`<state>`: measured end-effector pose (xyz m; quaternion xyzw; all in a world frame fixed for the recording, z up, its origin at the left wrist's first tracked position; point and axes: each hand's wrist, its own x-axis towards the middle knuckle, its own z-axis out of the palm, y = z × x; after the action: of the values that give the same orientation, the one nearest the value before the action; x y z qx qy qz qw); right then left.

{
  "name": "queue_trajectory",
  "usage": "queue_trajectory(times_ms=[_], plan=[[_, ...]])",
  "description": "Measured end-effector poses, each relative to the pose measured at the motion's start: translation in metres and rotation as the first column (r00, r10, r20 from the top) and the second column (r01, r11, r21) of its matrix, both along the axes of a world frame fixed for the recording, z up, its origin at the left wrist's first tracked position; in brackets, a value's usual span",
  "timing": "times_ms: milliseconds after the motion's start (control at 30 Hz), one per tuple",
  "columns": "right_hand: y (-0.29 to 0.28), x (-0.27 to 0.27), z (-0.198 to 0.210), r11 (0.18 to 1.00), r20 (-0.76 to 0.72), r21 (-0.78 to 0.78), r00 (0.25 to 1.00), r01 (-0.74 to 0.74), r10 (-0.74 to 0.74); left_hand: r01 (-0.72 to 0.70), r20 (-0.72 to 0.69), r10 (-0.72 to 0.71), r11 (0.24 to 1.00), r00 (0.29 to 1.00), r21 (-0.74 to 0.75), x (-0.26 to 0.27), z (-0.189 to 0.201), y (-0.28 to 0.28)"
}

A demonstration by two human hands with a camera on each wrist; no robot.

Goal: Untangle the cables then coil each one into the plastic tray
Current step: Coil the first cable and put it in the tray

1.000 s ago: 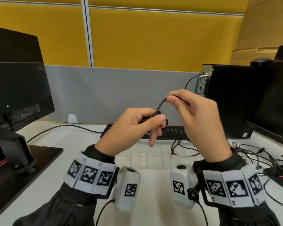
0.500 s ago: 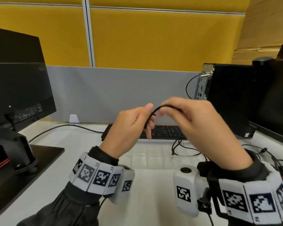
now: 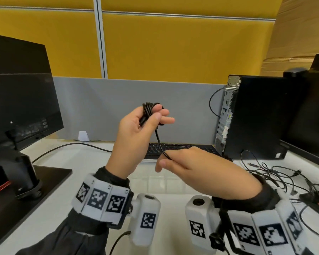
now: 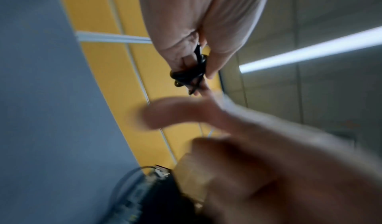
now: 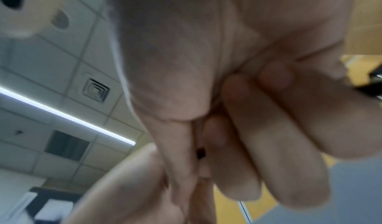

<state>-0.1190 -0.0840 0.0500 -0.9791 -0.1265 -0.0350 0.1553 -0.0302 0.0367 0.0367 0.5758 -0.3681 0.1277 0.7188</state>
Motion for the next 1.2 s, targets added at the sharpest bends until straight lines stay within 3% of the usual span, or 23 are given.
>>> queue_trajectory(times_ms=[100,167,233,300,367,433,467,533,600,700,767,833,900,967,1000,1067,1133,1200], plan=[[-0.008,-0.007,0.009,0.997,0.313,0.067,0.949,0.024,-0.044,-0.197,0.18,0.163,0.961,0.97,0.195,-0.001,-0.005,-0.001],[-0.016,-0.006,0.011,0.976,0.556,0.216,0.822,-0.001,-0.123,-0.216,0.253,0.138,0.924,0.958,0.315,-0.003,-0.004,0.001],[-0.019,0.001,0.009,0.945,0.693,0.321,0.697,-0.068,-0.185,-0.039,0.164,-0.026,0.923,0.986,0.383,-0.008,-0.001,0.003],[-0.021,0.008,0.004,0.922,0.731,0.382,0.632,-0.066,-0.257,0.18,0.027,-0.204,0.91,0.978,0.373,-0.015,0.004,0.006],[-0.022,0.015,-0.003,0.925,0.658,0.371,0.68,0.081,-0.324,0.315,-0.021,-0.322,0.91,0.947,0.271,-0.02,0.009,0.007],[-0.023,0.019,-0.009,0.943,0.455,0.238,0.832,0.231,-0.318,0.344,-0.012,-0.345,0.932,0.938,0.117,-0.021,0.011,0.007],[-0.022,0.019,-0.01,0.958,0.335,0.194,0.903,0.212,-0.268,0.31,-0.014,-0.31,0.95,0.951,0.035,-0.02,0.011,0.005],[-0.018,0.016,-0.01,0.981,0.155,0.138,0.976,0.135,-0.156,0.142,-0.021,-0.144,0.986,0.989,-0.085,-0.012,0.009,0.002],[-0.015,0.01,-0.008,0.996,0.056,0.019,0.995,0.083,-0.084,-0.085,0.028,0.088,0.991,0.996,-0.103,-0.002,0.006,0.003],[-0.012,-0.003,0.001,1.0,0.104,0.008,0.994,-0.015,0.014,-0.258,0.12,0.25,0.964,0.961,0.059,0.009,-0.001,0.007],[-0.013,-0.007,0.007,0.996,0.328,0.089,0.944,0.003,-0.032,-0.258,0.203,0.209,0.931,0.956,0.257,0.008,-0.004,0.007],[-0.014,-0.005,0.01,0.98,0.588,0.199,0.8,-0.003,-0.117,-0.078,0.156,0.019,0.922,0.988,0.38,0.001,-0.004,0.006],[-0.015,0.001,0.007,0.951,0.725,0.303,0.661,-0.056,-0.192,0.164,0.017,-0.185,0.906,0.983,0.39,-0.009,0.0,0.006],[-0.019,0.01,0.0,0.928,0.735,0.37,0.623,-0.038,-0.267,0.299,-0.011,-0.311,0.904,0.95,0.306,-0.014,0.005,0.008],[-0.023,0.014,-0.003,0.932,0.69,0.36,0.664,0.032,-0.289,0.336,0.0,-0.344,0.916,0.939,0.221,-0.015,0.008,0.01],[-0.027,0.017,-0.007,0.959,0.503,0.24,0.826,0.148,-0.253,0.374,-0.006,-0.374,0.927,0.927,-0.008,-0.014,0.011,0.011],[-0.024,0.018,-0.01,0.984,0.246,0.154,0.961,0.088,-0.124,0.33,-0.03,-0.34,0.927,0.94,-0.176,-0.012,0.012,0.01],[-0.015,0.017,-0.012,0.998,0.113,0.052,0.993,0.022,-0.028,0.238,-0.062,-0.262,0.934,0.963,-0.265,-0.009,0.01,0.005]])
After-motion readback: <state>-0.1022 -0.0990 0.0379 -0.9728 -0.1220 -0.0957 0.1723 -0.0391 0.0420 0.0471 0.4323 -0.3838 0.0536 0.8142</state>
